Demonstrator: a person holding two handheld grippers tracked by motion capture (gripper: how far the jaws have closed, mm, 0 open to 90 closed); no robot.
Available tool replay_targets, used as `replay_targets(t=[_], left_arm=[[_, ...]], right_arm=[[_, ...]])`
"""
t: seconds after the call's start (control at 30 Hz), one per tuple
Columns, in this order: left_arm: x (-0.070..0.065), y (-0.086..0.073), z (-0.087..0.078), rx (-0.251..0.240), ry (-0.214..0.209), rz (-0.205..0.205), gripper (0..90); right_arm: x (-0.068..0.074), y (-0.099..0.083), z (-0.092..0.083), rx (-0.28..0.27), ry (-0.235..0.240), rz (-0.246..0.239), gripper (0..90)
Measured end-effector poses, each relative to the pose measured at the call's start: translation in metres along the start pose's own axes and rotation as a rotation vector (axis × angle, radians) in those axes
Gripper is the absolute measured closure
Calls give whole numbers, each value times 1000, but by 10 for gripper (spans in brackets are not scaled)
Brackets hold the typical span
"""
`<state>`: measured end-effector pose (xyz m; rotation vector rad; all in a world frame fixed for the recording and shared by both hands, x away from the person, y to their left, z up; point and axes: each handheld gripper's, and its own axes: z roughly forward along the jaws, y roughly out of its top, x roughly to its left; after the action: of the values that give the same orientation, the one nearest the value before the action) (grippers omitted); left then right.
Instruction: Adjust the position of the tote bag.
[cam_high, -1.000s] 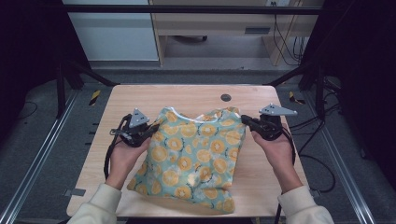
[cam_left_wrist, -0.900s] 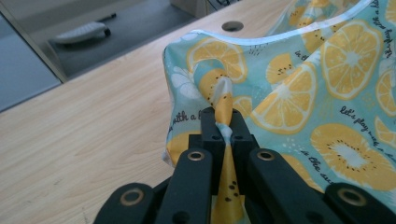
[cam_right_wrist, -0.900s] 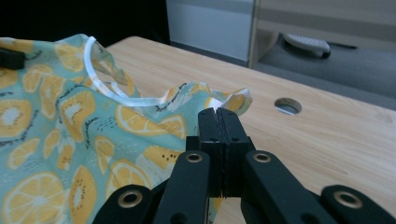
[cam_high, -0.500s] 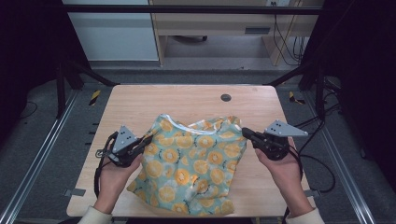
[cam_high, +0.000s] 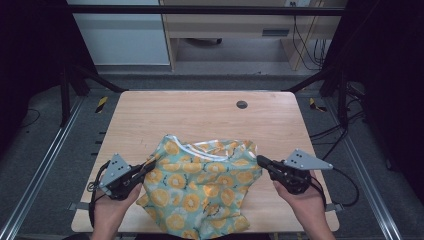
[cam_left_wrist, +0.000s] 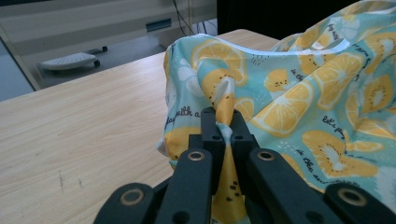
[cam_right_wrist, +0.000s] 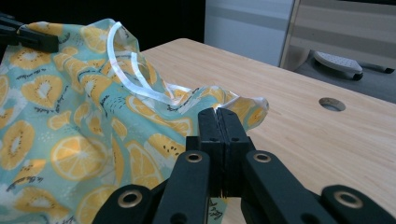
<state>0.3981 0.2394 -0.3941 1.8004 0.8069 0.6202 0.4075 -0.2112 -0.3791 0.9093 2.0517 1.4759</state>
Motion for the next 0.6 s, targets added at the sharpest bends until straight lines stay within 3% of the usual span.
replay_targets(t=[0.37,0.6], left_arm=[[-7,-14,-26,-68,-37,-42,892],[-10,-31,-39,-83,-103,-36,891]], right_arm=[[20,-14,-15,-19,44,11,897],[28,-21,-24,-33,77,20,897]])
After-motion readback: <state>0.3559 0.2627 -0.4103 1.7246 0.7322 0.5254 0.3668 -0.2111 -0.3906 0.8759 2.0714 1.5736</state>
